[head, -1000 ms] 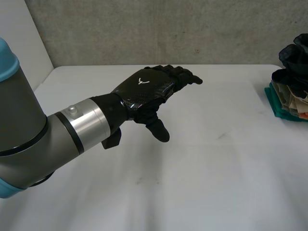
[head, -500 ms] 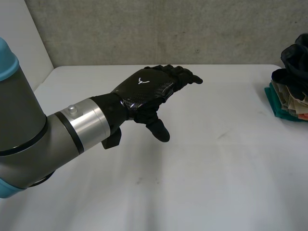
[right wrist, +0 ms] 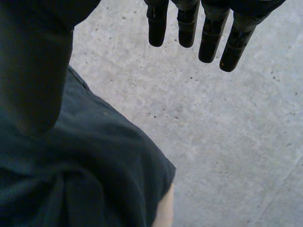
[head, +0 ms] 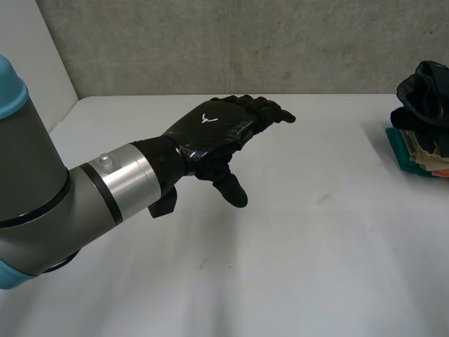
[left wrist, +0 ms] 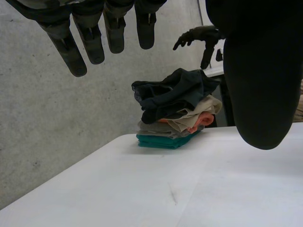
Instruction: Fold the laundry.
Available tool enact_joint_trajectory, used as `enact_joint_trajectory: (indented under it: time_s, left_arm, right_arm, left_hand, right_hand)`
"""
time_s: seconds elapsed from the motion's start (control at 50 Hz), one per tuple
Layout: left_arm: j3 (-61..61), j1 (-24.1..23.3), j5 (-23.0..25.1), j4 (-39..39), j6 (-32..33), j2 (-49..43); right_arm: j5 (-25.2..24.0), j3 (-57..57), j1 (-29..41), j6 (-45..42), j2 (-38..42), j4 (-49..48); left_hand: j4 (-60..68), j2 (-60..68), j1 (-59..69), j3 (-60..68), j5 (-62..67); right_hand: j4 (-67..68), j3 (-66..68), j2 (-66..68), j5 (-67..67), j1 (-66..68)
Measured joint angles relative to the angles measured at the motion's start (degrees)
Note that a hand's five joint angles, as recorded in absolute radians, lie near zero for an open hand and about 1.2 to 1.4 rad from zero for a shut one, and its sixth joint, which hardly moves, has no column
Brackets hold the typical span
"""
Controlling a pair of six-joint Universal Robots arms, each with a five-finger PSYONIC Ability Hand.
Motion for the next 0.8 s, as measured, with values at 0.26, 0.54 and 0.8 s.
enact_joint_trajectory:
  time_s: [0.26,0.54,0.8]
  left_arm:
    - [-0.13,-0.08,0.0,-0.01,0.01,0.04]
    - [-0.12,0.06,0.0,0.01,0.01,-0.07]
    - [-0.09,0.37,0.0,0.02,0.0,-0.49]
  right_arm:
    - [2.76,-13.46,7.13,4.88,13.49,8.42]
    - [12.87,-28.93,11.38,-1.67,31.93,8.72]
    - [17.54,-40.08,13.07,-1.76,39.8,10.77]
  left_hand:
    - [0.0,0.0,0.0,0.0,0.0]
    - [-0.01,0.0,0.0,0.0,0.0]
    - [0.0,0.0,0.0,0.0,0.0]
  right_hand:
    - [0.0,0.0,0.0,0.0,0.0]
    - [0.0,0.0,0.0,-0.31,-0.01]
    - [0.0,0.0,0.0,-0.31,-0.87]
